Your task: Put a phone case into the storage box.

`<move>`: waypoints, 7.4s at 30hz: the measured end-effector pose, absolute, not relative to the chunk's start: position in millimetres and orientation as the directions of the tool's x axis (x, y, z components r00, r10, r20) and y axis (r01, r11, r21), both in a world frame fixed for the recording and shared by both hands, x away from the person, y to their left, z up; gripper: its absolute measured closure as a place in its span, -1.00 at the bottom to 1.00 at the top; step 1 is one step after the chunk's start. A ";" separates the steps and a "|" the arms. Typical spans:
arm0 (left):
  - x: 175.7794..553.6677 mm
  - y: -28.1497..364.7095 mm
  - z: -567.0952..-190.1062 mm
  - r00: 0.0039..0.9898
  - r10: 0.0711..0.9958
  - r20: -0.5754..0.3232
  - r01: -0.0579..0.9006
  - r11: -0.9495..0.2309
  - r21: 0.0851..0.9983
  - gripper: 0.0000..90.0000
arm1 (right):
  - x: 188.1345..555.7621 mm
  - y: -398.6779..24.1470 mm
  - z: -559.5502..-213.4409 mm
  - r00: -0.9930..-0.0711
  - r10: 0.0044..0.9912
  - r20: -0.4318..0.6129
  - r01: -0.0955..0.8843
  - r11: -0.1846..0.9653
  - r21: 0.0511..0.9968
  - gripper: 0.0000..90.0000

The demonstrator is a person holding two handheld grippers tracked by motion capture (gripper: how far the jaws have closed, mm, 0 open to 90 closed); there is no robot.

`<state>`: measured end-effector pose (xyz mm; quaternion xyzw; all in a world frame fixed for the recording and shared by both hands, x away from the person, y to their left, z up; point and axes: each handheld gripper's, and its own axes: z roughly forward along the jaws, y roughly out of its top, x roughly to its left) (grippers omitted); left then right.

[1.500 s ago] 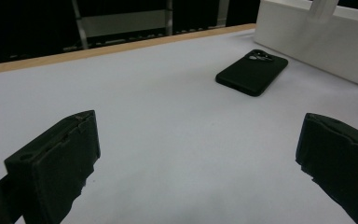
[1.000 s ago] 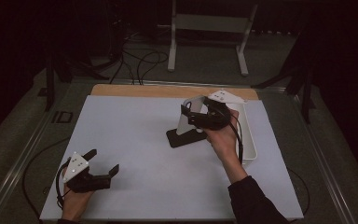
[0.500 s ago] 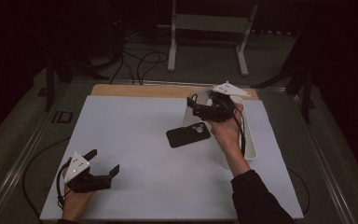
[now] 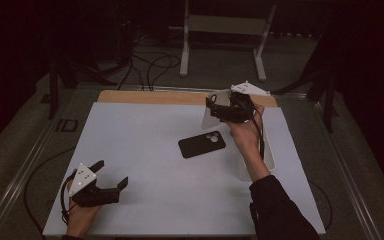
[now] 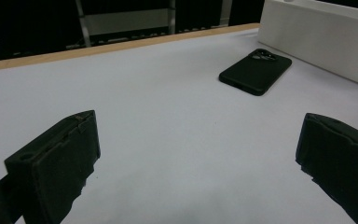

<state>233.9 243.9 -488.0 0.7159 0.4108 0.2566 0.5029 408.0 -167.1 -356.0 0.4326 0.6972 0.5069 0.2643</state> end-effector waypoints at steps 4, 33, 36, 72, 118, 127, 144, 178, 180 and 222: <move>233.6 244.2 -488.0 0.529 0.847 -0.046 0.328 -0.154 0.932 -1.00 | 413.5 -170.2 -355.5 -0.474 0.878 0.063 0.339 0.116 0.934 -0.62; 233.9 242.7 -488.6 0.531 0.846 -0.045 0.331 -0.159 0.930 -1.00 | 447.8 -214.5 -352.0 -0.311 0.950 0.041 0.365 0.079 0.928 -0.63; 233.7 243.1 -488.4 0.530 0.847 -0.045 0.330 -0.158 0.931 -1.00 | 451.8 -218.5 -353.4 -0.295 0.955 0.036 0.371 0.080 0.925 -0.63; 233.4 243.0 -488.1 0.529 0.847 -0.047 0.327 -0.152 0.933 -1.00 | 481.6 -252.4 -388.1 -0.147 0.989 -0.022 0.486 0.091 0.869 -0.63; 231.8 244.7 -487.2 0.525 0.849 -0.050 0.325 -0.145 0.935 -1.00 | 501.3 -257.7 -428.5 -0.097 0.995 0.009 0.609 0.052 0.792 -0.80; 232.0 244.4 -487.6 0.526 0.849 -0.050 0.326 -0.148 0.934 -1.00 | 486.6 -252.3 -418.9 -0.155 0.987 0.040 0.567 0.056 0.822 -0.80; 231.9 242.8 -487.9 0.527 0.849 -0.047 0.331 -0.154 0.931 -1.00 | 437.4 -227.2 -403.6 -0.351 0.934 0.057 0.467 0.122 0.876 -0.80; 233.2 242.7 -488.8 0.524 0.850 -0.052 0.336 -0.150 0.930 -1.00 | 314.0 -229.6 -419.3 -0.554 0.832 0.024 0.313 0.181 0.932 -0.80; 233.1 242.8 -488.7 0.524 0.850 -0.051 0.335 -0.151 0.930 -1.00 | 306.5 -230.9 -422.5 -0.555 0.832 0.017 0.300 0.181 0.936 -0.80; 233.9 242.3 -487.5 0.535 0.844 -0.051 0.337 -0.158 0.928 -1.00 | 257.8 -265.9 -464.1 -0.557 0.829 0.051 0.275 0.127 0.953 -0.80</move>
